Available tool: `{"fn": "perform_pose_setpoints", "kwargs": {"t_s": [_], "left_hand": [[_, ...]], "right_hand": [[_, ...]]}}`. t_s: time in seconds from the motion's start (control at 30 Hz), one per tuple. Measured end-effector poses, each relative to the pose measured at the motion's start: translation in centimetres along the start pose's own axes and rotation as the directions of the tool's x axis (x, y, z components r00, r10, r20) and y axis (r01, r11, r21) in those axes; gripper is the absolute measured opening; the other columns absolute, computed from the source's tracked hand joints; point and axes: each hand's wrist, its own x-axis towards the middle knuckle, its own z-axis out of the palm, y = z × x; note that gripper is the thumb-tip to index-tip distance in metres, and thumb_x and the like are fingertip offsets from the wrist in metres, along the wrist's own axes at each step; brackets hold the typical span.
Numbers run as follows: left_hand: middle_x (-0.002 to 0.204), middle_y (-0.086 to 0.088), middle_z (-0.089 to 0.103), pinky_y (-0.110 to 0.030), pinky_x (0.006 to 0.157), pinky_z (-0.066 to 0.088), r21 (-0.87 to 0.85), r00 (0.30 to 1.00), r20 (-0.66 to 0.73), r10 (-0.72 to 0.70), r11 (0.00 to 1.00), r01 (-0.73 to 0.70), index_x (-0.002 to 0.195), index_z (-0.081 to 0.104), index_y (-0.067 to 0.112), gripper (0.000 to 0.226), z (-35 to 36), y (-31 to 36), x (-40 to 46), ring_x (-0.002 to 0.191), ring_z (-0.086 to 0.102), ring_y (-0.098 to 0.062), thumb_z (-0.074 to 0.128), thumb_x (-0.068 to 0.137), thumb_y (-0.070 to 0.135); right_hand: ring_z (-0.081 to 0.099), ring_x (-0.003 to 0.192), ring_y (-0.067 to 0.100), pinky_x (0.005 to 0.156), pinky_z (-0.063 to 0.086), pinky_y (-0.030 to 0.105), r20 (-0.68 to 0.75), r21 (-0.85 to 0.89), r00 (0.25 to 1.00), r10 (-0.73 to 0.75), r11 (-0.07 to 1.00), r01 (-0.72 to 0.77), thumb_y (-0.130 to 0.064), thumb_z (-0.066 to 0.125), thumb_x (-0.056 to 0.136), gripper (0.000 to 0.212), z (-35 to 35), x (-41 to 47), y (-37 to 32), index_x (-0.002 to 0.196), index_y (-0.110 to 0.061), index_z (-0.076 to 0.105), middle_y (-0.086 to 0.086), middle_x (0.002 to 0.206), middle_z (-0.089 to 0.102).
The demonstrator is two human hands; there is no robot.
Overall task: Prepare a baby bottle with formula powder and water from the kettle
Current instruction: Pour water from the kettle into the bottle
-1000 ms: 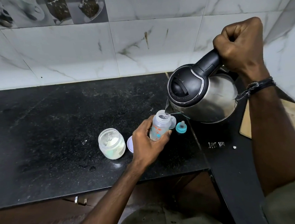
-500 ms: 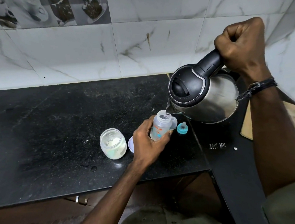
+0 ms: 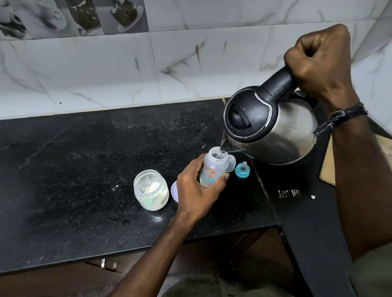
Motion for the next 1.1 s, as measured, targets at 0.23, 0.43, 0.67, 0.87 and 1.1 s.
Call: {"fn": "perform_pose_setpoints", "kwargs": {"t_s": [0.23, 0.43, 0.67, 0.87, 1.1], "left_hand": [[0.110, 0.005, 0.076, -0.023, 0.082, 0.055, 0.010, 1.000, -0.005, 0.005, 1.000, -0.005, 0.121, 0.073, 0.018, 0.045, -0.07, 0.19, -0.15, 0.099, 0.070, -0.010, 0.085, 0.078, 0.022], [0.110, 0.006, 0.076, -0.026, 0.082, 0.056, 0.033, 1.000, -0.010, 0.015, 0.999, -0.015, 0.122, 0.072, 0.020, 0.046, -0.10, 0.26, -0.25, 0.098, 0.069, -0.008, 0.086, 0.077, 0.021], [0.111, 0.007, 0.076, -0.018, 0.082, 0.053, 0.020, 1.000, -0.010, 0.013, 1.000, -0.013, 0.122, 0.072, 0.020, 0.047, -0.17, 0.38, -0.31, 0.099, 0.069, -0.006, 0.086, 0.077, 0.020], [0.109, 0.006, 0.076, -0.022, 0.082, 0.054, 0.021, 1.000, -0.009, 0.002, 1.000, -0.002, 0.121, 0.073, 0.017, 0.046, -0.09, 0.21, -0.30, 0.098, 0.070, -0.010, 0.085, 0.077, 0.022], [0.107, 0.005, 0.076, -0.021, 0.081, 0.053, 0.022, 1.000, -0.017, -0.001, 1.000, 0.001, 0.121, 0.073, 0.017, 0.046, -0.11, 0.16, -0.28, 0.096, 0.069, -0.009, 0.085, 0.077, 0.023]], "right_hand": [[0.021, 0.040, 0.007, 0.044, 0.019, 0.020, -0.003, 0.000, 1.000, -0.001, 1.000, 0.001, -0.020, 0.055, 0.069, 0.030, -0.13, -0.11, -0.10, 0.046, -0.005, 0.042, -0.007, 0.037, 0.036], [0.020, 0.041, 0.006, 0.044, 0.019, 0.021, -0.002, -0.006, 1.000, -0.004, 1.000, 0.004, -0.021, 0.054, 0.069, 0.031, -0.14, -0.16, -0.24, 0.046, -0.006, 0.040, -0.006, 0.039, 0.036], [0.020, 0.039, 0.007, 0.044, 0.019, 0.020, 0.005, -0.009, 1.000, -0.013, 1.000, 0.013, -0.021, 0.054, 0.069, 0.033, -0.16, -0.21, -0.41, 0.044, -0.010, 0.035, -0.006, 0.039, 0.036], [0.021, 0.041, 0.006, 0.044, 0.019, 0.020, 0.009, -0.007, 1.000, -0.002, 1.000, 0.002, -0.021, 0.054, 0.069, 0.032, -0.15, -0.21, -0.43, 0.045, -0.008, 0.037, -0.004, 0.037, 0.031], [0.021, 0.043, 0.008, 0.045, 0.019, 0.021, 0.008, -0.020, 1.000, 0.005, 1.000, -0.005, -0.020, 0.054, 0.069, 0.032, -0.06, -0.22, -0.66, 0.045, -0.008, 0.038, 0.004, 0.042, 0.024]]}}
